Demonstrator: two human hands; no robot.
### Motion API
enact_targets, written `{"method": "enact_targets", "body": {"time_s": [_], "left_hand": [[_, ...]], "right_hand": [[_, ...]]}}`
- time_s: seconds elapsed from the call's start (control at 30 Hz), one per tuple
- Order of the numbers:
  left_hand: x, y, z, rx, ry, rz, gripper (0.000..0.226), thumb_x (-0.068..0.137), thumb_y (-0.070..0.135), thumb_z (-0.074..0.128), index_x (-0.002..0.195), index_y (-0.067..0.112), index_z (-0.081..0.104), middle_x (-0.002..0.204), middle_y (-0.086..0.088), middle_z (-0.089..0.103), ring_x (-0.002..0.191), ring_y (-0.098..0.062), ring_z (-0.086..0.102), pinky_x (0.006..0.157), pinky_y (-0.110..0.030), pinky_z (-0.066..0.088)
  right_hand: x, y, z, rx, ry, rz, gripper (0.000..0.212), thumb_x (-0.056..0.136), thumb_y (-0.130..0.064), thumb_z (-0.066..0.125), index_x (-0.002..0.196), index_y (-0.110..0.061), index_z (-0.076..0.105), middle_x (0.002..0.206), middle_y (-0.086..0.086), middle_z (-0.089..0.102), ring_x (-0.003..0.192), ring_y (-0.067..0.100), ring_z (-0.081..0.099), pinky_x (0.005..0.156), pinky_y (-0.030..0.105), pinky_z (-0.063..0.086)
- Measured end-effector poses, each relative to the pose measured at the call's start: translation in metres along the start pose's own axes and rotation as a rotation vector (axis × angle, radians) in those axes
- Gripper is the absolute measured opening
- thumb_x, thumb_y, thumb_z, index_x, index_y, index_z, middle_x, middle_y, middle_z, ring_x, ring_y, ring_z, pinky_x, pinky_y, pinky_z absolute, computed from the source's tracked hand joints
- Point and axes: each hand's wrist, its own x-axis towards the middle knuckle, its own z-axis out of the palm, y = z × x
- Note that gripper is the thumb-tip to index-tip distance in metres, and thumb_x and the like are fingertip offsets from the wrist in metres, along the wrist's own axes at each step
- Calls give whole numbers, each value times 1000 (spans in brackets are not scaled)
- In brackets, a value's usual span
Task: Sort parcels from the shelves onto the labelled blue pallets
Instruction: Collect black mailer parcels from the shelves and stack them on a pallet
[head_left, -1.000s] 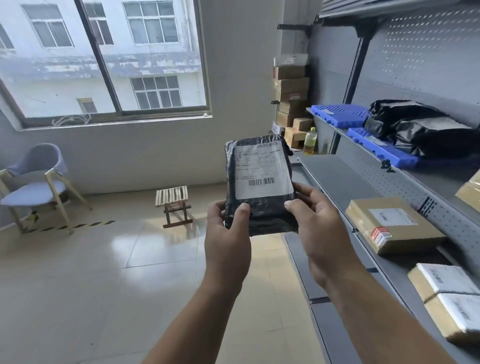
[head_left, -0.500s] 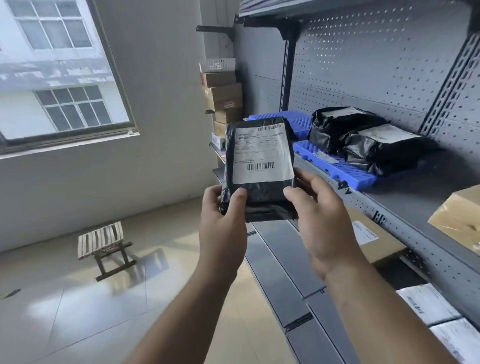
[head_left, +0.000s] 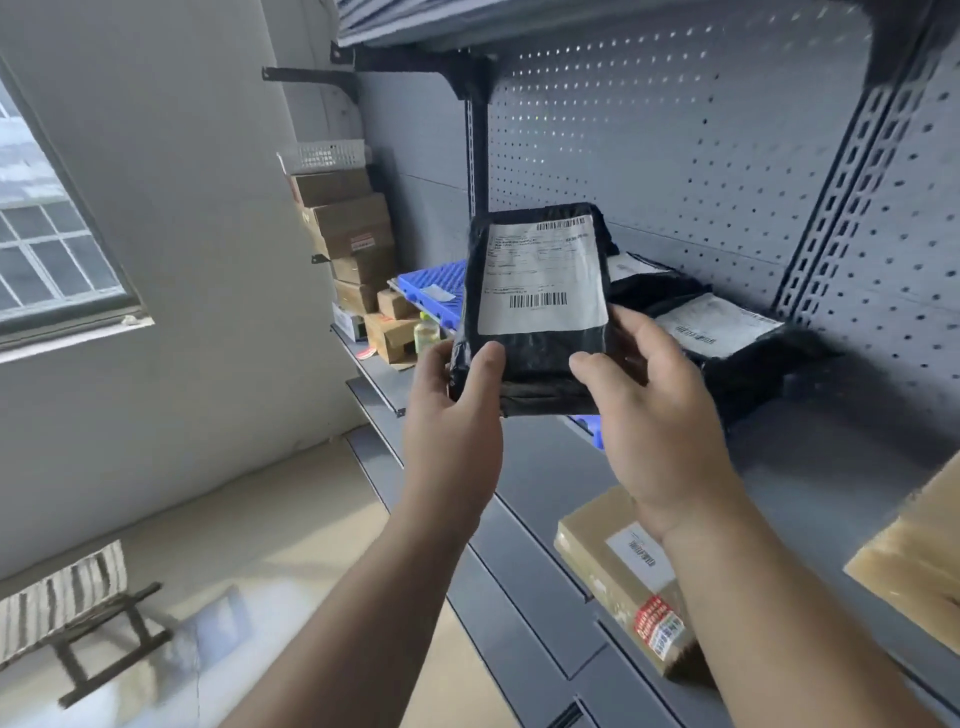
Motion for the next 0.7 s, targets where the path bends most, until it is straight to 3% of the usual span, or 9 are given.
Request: {"method": "enact_targets", "body": {"time_s": [0.2, 0.27, 0.37, 0.47, 0.57, 0.63, 0.7], "left_hand": [[58, -16, 50, -16, -210, -19, 36, 78, 58, 60, 102, 32, 67, 92, 9, 74, 94, -19, 70, 89, -42, 56], [79, -24, 66, -15, -323, -13, 33, 80, 58, 60, 100, 33, 66, 88, 9, 73, 86, -16, 69, 81, -35, 55], [98, -28, 86, 27, -425, 1, 2, 87, 55, 61, 87, 54, 62, 69, 23, 64, 62, 4, 57, 60, -9, 45], [118, -32, 104, 59, -543, 47, 28, 91, 51, 61, 76, 73, 54, 73, 47, 59, 72, 24, 55, 61, 6, 34], [132, -38, 119, 51, -638, 33, 6, 89, 55, 59, 94, 54, 62, 77, 36, 65, 72, 17, 59, 59, -1, 40], [139, -47, 127, 25, -707, 53, 23, 90, 55, 58, 98, 34, 63, 63, 21, 62, 55, 4, 56, 52, -6, 40], [142, -52, 135, 31, -755, 70, 19, 92, 51, 58, 89, 33, 61, 54, 16, 54, 46, 0, 48, 48, -7, 39]], "right_hand": [[42, 11, -14, -80, 228, 7, 48, 80, -36, 62, 127, -36, 60, 121, -13, 67, 112, 3, 62, 98, 37, 52], [56, 15, -16, -126, 339, 11, 48, 79, -38, 64, 127, -38, 59, 123, -12, 65, 113, 2, 60, 99, 36, 51], [69, 20, -20, -184, 445, 37, 49, 78, -41, 65, 126, -41, 58, 125, -11, 64, 116, 4, 59, 102, 39, 49], [80, 26, -23, -251, 547, 78, 50, 77, -46, 66, 125, -46, 55, 126, -21, 62, 114, -4, 58, 101, 36, 49], [88, 32, -26, -300, 649, 111, 57, 74, -51, 66, 130, -45, 54, 127, -23, 61, 110, -9, 58, 97, 32, 49], [91, 36, -27, -324, 704, 138, 61, 72, -54, 65, 131, -47, 54, 130, -23, 60, 113, -7, 57, 98, 31, 48], [92, 41, -29, -328, 739, 159, 53, 71, -55, 64, 123, -53, 56, 128, -23, 62, 113, -7, 57, 98, 31, 48]]}}
